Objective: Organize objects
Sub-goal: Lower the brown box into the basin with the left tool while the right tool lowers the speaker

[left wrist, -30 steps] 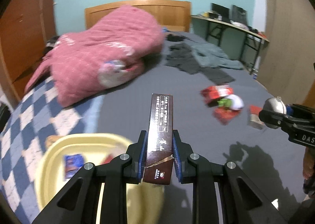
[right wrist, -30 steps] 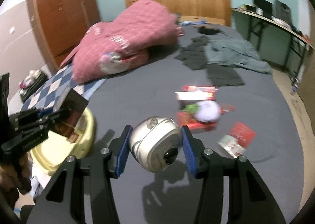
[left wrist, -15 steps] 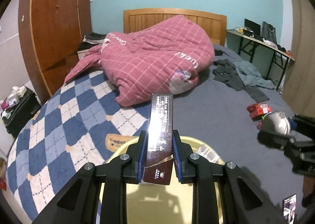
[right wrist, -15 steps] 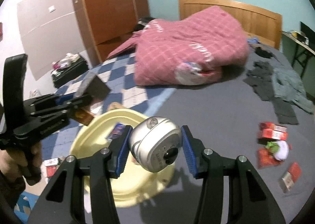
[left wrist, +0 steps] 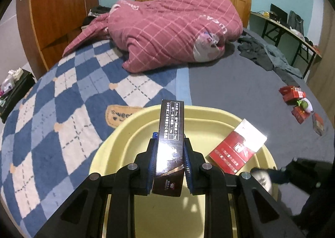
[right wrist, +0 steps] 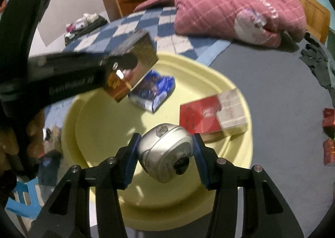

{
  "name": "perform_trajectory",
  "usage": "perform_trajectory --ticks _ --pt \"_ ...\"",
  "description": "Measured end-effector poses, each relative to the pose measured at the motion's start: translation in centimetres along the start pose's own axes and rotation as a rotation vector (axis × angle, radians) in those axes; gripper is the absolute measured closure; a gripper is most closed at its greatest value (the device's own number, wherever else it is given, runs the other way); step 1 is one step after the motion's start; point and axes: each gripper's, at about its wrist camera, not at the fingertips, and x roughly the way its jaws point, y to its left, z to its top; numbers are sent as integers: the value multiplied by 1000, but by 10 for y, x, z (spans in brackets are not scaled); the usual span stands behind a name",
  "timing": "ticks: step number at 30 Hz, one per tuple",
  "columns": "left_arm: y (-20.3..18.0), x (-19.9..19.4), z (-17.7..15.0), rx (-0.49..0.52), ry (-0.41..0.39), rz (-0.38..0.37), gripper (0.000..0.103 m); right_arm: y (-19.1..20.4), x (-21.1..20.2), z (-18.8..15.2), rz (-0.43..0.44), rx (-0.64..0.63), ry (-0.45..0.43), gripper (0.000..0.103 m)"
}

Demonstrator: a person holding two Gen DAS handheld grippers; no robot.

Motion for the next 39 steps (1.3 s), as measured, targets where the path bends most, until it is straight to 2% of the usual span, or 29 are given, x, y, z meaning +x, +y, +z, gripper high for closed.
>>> perform_trajectory --ticks 6,13,29,32,34,36,37,38,39 --pt "1 31 -1 16 19 9 80 0 20 -4 -7 -11 35 52" --pt "-1 49 -5 14 39 0 80 -11 38 -1 -26 -5 57 52" --pt "-2 52 -7 1 18 1 79 -20 45 5 -40 -2 32 52" --pt "-2 52 -9 0 27 9 69 -19 43 6 -40 -15 20 51" --pt "-1 51 -9 -5 24 13 54 -18 38 7 -37 -21 -5 46" --pt "-3 45 -9 4 1 36 51 -18 31 9 -35 -26 -32 34" --pt "-4 41 -8 17 -15 46 46 -17 27 11 -37 -32 -47 32" --pt "-5 37 -8 22 -28 47 42 -17 24 12 -42 -37 -59 23" --pt "-5 34 -7 21 -39 51 29 -17 21 13 -47 -37 -70 14"
